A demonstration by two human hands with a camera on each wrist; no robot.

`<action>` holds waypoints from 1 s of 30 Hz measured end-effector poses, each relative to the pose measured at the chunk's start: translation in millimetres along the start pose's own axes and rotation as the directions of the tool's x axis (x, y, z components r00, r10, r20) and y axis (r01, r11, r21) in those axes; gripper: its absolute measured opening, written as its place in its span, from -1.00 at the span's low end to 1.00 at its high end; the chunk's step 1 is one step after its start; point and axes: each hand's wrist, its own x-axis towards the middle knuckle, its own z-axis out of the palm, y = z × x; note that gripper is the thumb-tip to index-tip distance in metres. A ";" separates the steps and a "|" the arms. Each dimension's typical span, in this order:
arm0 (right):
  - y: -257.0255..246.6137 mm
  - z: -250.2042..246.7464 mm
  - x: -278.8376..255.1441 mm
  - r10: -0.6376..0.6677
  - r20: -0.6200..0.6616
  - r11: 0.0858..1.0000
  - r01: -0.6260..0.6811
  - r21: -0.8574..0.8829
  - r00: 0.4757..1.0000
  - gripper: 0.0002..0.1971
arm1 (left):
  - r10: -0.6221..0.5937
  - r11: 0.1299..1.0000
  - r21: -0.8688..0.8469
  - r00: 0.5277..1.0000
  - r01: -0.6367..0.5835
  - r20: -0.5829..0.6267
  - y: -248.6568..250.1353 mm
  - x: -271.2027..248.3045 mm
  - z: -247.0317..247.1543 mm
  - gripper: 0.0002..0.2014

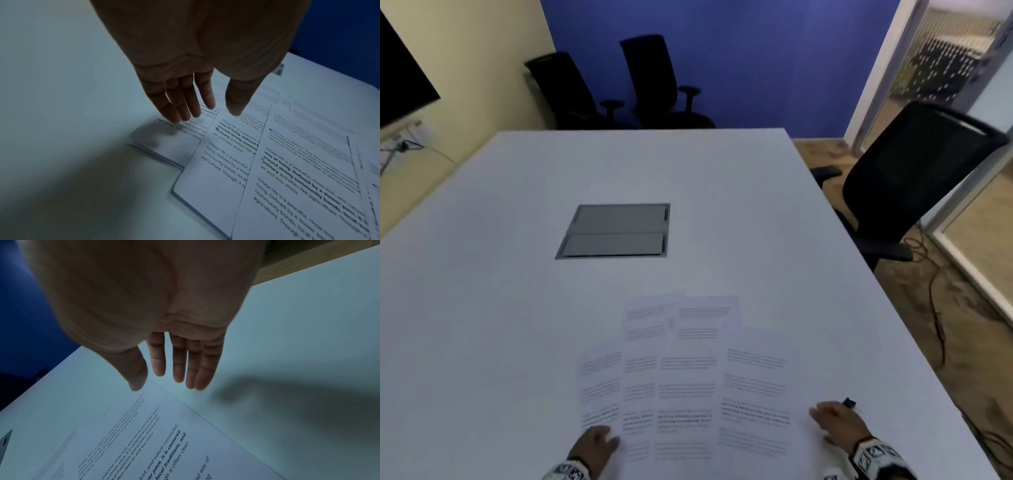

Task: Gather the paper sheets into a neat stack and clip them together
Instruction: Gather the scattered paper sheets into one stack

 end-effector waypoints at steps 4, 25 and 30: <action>-5.7 16.8 17.2 0.017 0.021 0.988 -0.013 -0.156 1.000 -0.52 | -0.090 0.992 -0.079 0.995 0.094 0.048 -0.2 9.3 7.8 -0.47; -62.5 93.2 45.7 -0.020 0.117 0.956 0.053 -0.289 0.993 -0.38 | -0.097 0.986 -0.116 0.984 0.116 0.151 60.7 50.3 26.5 -0.39; -70.9 108.9 45.0 0.009 0.205 0.952 0.054 -0.301 0.979 -0.28 | -0.134 0.970 -0.185 0.980 0.160 0.148 71.9 52.3 43.7 -0.35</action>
